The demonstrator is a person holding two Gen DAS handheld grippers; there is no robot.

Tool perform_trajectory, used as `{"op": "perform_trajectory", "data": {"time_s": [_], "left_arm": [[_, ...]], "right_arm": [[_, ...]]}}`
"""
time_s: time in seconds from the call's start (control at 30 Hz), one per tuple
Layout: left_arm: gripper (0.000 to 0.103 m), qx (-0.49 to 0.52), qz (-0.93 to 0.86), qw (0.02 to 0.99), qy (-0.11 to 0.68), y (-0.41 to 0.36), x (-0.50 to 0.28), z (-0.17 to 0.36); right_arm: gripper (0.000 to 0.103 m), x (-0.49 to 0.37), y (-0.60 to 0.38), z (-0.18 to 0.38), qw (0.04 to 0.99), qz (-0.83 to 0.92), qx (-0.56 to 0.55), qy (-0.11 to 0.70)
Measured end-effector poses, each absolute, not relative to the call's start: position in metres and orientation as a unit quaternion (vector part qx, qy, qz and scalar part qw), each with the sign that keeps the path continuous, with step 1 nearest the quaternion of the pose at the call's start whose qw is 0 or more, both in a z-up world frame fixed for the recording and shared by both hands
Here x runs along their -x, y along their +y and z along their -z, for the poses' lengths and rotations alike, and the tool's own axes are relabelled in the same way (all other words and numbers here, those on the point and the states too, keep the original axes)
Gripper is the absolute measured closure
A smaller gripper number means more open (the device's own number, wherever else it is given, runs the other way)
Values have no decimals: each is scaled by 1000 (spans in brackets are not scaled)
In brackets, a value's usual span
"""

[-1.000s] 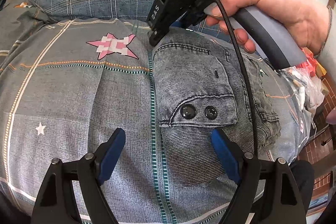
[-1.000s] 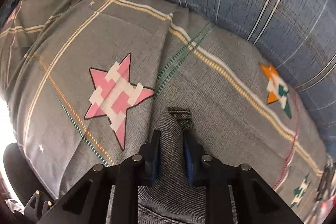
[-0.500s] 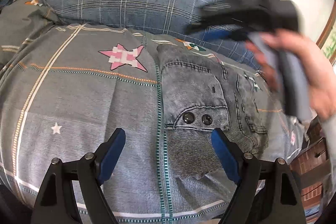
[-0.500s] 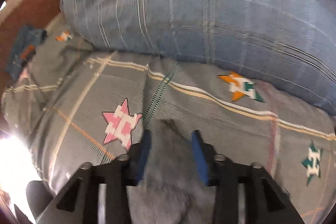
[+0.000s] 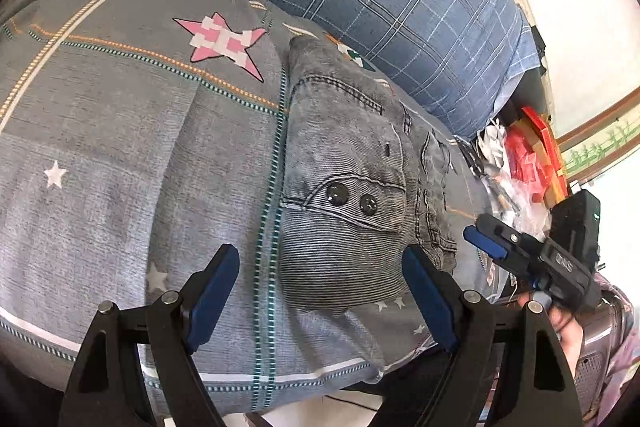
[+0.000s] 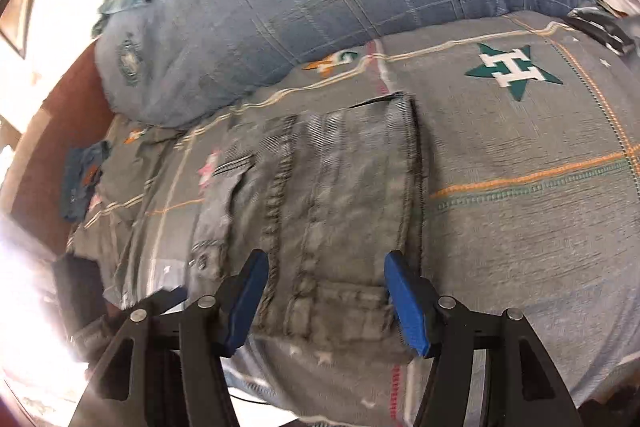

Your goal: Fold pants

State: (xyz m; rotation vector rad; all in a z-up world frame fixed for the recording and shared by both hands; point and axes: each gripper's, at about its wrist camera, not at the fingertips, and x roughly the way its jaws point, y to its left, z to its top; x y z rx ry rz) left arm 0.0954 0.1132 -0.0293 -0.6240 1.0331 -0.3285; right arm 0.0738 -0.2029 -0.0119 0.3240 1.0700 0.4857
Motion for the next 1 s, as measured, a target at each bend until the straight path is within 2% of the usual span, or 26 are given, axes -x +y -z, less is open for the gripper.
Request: {"op": "perform_trajectory", "data": {"time_s": [0.1,0.17,0.23,0.37,0.5,0.7,0.83,1.0], "left_arm": [[23,265,129,817,496,104,-94,30],[23,242,121,827,493,96,-90,26],[23,193,104,836,502,88,-88,26],[20,134,84,844,513,81,-86,31],[23,128,90,864,478,79,-73,1],[23,95,92,887,442,65,-67,-17],[23,71,84,897,427,50,-81,-16],[23,48,76,882,463,34,-98,8]], "right_arm": [[39,-65,-190,16,808,-258,-163,504],[39,-66,-179,39,807,-227,-117,533],[50,-65,-170,59,809,-201,-58,550],[50,-51,-161,45,821,-198,-18,535],[48,-45,-185,38,820,-211,-89,525],[48,-25,-245,41,787,-223,-292,496],[48,-20,-255,55,767,-217,-345,495],[48,-28,-256,72,756,-196,-363,507]]}}
